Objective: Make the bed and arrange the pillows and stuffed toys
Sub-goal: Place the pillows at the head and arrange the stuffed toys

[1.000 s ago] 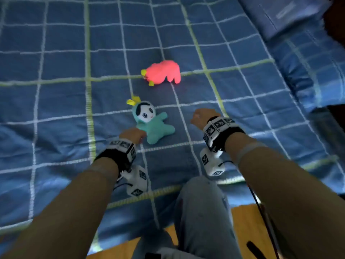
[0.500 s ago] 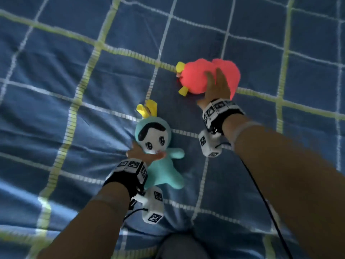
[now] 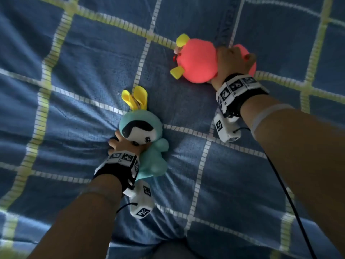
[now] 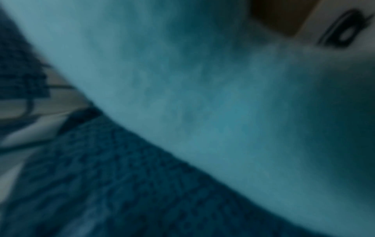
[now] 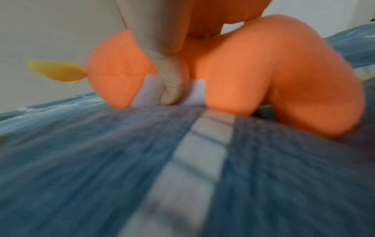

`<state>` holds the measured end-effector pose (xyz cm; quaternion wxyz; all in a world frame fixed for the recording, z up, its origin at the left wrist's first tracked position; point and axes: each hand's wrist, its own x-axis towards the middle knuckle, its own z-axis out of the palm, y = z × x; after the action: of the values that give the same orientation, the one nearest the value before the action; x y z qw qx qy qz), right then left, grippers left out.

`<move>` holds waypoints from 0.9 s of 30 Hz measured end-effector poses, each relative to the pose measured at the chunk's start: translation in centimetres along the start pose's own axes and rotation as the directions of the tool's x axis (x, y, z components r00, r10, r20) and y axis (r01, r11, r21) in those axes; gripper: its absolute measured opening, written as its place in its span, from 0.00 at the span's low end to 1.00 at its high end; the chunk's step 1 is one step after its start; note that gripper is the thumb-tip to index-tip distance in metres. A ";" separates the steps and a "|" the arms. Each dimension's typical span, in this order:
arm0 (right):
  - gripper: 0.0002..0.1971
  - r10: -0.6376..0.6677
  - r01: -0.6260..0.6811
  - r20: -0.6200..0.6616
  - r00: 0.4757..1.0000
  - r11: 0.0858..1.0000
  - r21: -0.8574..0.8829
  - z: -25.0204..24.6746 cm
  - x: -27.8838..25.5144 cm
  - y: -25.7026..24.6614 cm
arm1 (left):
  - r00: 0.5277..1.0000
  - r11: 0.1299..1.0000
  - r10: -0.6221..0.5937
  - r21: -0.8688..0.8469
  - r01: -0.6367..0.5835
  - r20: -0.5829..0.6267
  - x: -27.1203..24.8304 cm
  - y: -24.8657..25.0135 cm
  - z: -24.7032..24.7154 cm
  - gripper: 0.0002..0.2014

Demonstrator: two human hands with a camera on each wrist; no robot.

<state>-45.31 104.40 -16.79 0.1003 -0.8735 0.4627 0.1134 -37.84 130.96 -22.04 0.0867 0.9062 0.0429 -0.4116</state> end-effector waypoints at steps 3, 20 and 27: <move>0.22 0.016 -0.016 -0.008 1.000 0.999 0.033 0.1 -4.8 0.4 | 0.999 0.999 0.052 -0.011 -0.052 0.002 -1.5 -0.3 -0.7 0.53; 0.22 0.208 -0.237 0.123 0.970 0.918 0.318 -9.3 -39.9 0.8 | 0.706 0.702 0.708 -0.136 -0.699 0.020 -23.7 -11.4 -8.7 0.23; 0.30 0.396 -0.395 0.103 0.912 0.786 0.475 -13.4 -48.2 8.3 | 0.567 0.563 0.822 -0.223 -0.795 0.054 -33.4 -10.0 -5.0 0.20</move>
<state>-77.18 133.93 9.45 0.2898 -0.7037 0.6486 0.0113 -57.54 141.56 5.14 0.3475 0.7791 -0.3490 -0.3880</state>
